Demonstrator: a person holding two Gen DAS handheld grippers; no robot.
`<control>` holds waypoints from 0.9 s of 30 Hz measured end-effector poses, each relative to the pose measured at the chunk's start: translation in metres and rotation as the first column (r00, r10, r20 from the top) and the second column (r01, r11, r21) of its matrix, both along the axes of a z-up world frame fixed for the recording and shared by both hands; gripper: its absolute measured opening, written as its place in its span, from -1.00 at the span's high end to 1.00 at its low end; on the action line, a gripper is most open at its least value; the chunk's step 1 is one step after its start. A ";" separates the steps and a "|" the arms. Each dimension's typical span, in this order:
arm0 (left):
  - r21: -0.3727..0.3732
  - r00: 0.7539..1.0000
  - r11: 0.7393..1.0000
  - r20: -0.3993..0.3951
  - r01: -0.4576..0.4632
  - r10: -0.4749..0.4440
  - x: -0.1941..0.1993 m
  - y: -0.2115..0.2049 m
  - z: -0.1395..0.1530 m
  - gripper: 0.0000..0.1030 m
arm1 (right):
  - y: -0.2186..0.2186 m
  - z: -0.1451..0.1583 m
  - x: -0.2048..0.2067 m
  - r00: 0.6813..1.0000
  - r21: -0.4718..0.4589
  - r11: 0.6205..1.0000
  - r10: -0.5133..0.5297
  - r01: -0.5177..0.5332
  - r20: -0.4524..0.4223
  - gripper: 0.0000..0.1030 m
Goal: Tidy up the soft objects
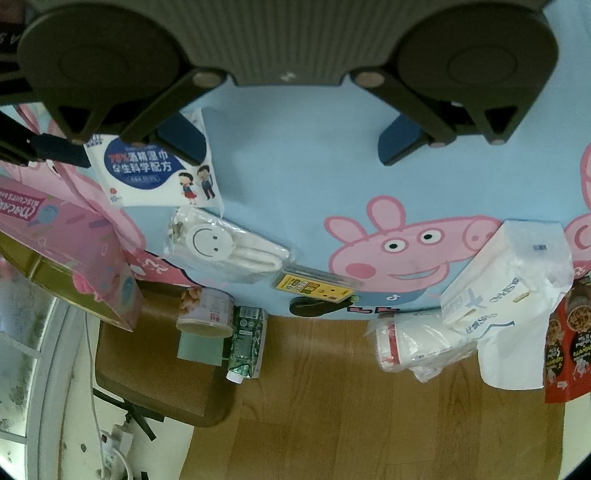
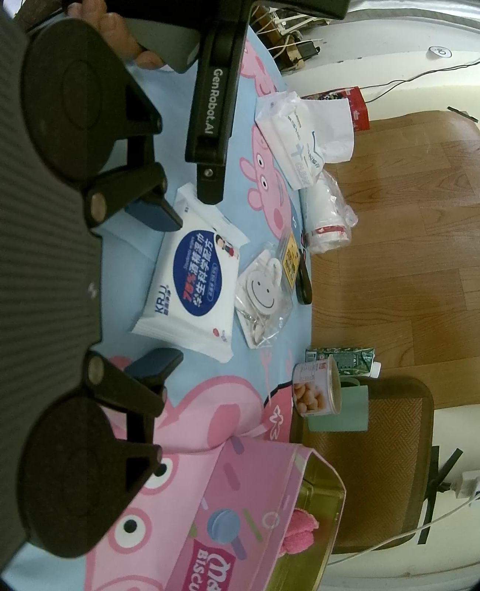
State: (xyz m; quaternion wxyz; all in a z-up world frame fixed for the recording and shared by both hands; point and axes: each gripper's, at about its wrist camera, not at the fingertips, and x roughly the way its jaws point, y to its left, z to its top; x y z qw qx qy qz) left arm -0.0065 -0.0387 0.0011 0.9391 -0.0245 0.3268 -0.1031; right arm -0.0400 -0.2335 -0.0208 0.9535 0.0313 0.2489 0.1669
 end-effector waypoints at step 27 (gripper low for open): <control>-0.105 0.999 0.994 0.008 -0.041 0.042 -0.001 0.019 0.003 -0.99 | -0.001 0.000 -0.001 1.000 0.005 1.000 0.010 -0.010 0.007 -0.40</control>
